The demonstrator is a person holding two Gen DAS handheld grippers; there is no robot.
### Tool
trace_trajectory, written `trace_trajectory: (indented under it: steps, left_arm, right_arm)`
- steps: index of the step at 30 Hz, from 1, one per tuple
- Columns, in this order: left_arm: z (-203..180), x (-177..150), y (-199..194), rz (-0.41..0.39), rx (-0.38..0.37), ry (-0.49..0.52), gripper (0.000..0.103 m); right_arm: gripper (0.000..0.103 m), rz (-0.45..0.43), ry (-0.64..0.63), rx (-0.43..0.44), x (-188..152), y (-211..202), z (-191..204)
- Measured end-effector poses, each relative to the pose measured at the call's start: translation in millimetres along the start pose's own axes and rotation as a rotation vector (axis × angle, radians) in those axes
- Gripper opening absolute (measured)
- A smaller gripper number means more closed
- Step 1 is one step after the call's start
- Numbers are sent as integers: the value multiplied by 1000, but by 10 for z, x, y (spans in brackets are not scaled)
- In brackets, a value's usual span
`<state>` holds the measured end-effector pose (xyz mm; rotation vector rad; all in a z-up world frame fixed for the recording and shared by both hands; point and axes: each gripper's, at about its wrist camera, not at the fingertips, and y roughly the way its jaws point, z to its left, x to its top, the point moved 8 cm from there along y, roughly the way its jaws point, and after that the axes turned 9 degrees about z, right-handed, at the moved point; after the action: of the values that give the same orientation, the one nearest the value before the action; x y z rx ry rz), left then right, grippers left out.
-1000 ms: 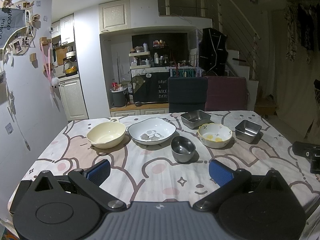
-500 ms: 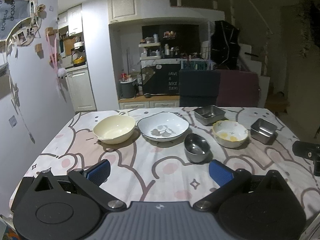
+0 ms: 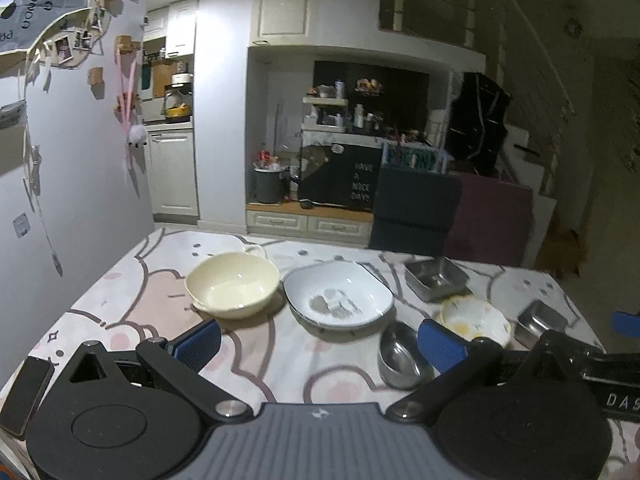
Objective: Organize plates and bowls
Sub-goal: 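Move both tools toward the cream two-handled bowl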
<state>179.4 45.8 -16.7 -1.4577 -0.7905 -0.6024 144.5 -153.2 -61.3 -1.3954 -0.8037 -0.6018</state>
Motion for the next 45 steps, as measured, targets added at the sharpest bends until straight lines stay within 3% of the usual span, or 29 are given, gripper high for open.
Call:
trace_trajectory:
  steps: [7,15,22,31,35,38,43,45]
  left_arm:
    - [280,269,309,-21,58,-54,103]
    - [815,412,877,-12,147,-148,103]
    - [1227,348,1479,8,202,-199,103]
    - [1554,171,2157,29,189,-272,103]
    - [1649,32,2407,43,179,-339,103]
    - [1714,-75,2559,45,169,-391,103]
    - [1798,-234,2797,84,131,-450,103]
    - [1843,-291,2891,103,124,-479,103]
  right_arm:
    - [103,-72,-122,77,352,263,209]
    - [103,-91,-194,190,766,774,512]
    - [103,-41,-195,286,1005,1408,789]
    - [103,-51,-253,377,1316,2155,1328]
    - [103,-20,-235,468,1434,2563,1584]
    - [103,50,-225,508,1452,2896,1750]
    - [103,144,-228,497,1489,3464,1999]
    - [90,202,-229,499,1488,3717,2101]
